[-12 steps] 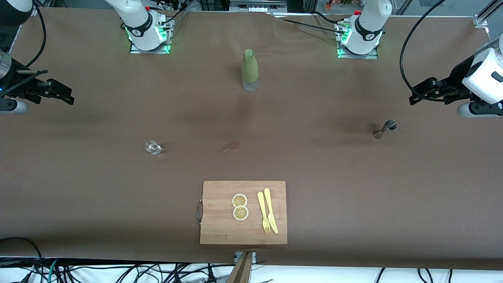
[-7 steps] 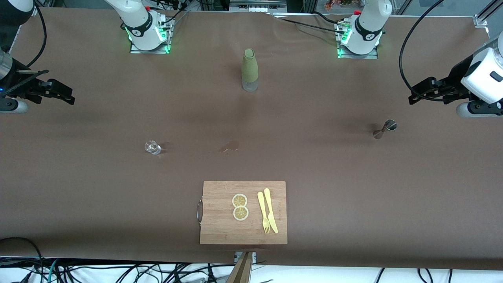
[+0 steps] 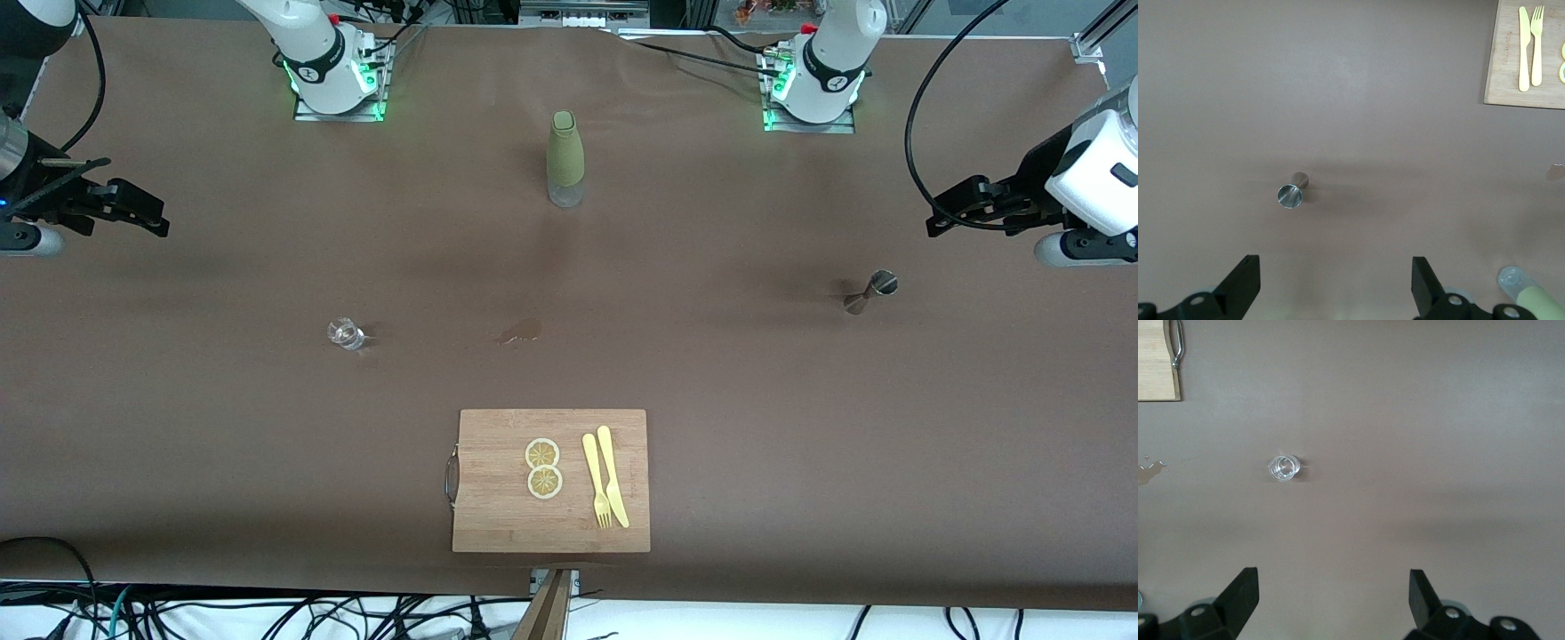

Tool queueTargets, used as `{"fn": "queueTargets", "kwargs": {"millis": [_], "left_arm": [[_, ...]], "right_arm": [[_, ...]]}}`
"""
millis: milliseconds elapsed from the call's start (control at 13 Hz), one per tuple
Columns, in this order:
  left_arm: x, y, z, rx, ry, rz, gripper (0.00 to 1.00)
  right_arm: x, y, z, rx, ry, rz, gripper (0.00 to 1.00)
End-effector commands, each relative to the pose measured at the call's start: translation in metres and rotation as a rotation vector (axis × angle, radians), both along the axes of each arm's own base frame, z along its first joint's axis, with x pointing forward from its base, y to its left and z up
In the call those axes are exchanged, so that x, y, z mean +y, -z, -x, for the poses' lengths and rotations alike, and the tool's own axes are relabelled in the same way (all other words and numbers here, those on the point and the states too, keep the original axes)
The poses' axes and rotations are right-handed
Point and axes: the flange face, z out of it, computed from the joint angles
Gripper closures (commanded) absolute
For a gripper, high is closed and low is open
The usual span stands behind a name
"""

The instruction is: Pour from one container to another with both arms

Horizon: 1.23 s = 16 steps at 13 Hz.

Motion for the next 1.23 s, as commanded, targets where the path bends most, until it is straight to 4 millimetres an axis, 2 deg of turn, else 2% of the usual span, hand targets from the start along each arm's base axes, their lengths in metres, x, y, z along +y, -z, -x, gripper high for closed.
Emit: {"fn": "queueTargets", "kwargs": {"millis": [0,153,307,460,613,843,1073,1150], "left_arm": [[0.003,-0.002,0.006,-0.008,-0.005,-0.013,0.00],[0.012,-0.003,0.005,-0.006,-0.020,-0.016,0.00],[0.043,0.001,0.003,0.001,-0.073,-0.017,0.00],[0.052,0.002,0.002,0.004,-0.088,-0.021,0.00],[0.073,0.004,0.002,0.005,-0.075,-0.020,0.00],[0.113,0.019,0.000,0.017,0.077,0.001,0.00],[0.135,0.043,0.003,0.050,0.271,0.044,0.00],[0.141,0.060,0.002,0.073,0.348,0.066,0.00]], "right_arm": [[0.003,-0.002,0.004,-0.001,-0.005,-0.017,0.00],[0.005,-0.002,0.004,-0.002,-0.008,-0.019,0.00],[0.007,0.000,0.005,0.007,-0.038,-0.022,0.00],[0.006,0.000,0.007,0.017,-0.111,-0.029,0.00],[0.006,-0.001,0.008,0.020,-0.187,-0.033,0.00],[0.003,0.006,0.009,0.035,-0.225,-0.037,0.00],[0.002,0.016,0.012,0.085,-0.269,-0.047,0.00],[0.001,0.023,0.010,0.101,-0.322,-0.055,0.00]]}}
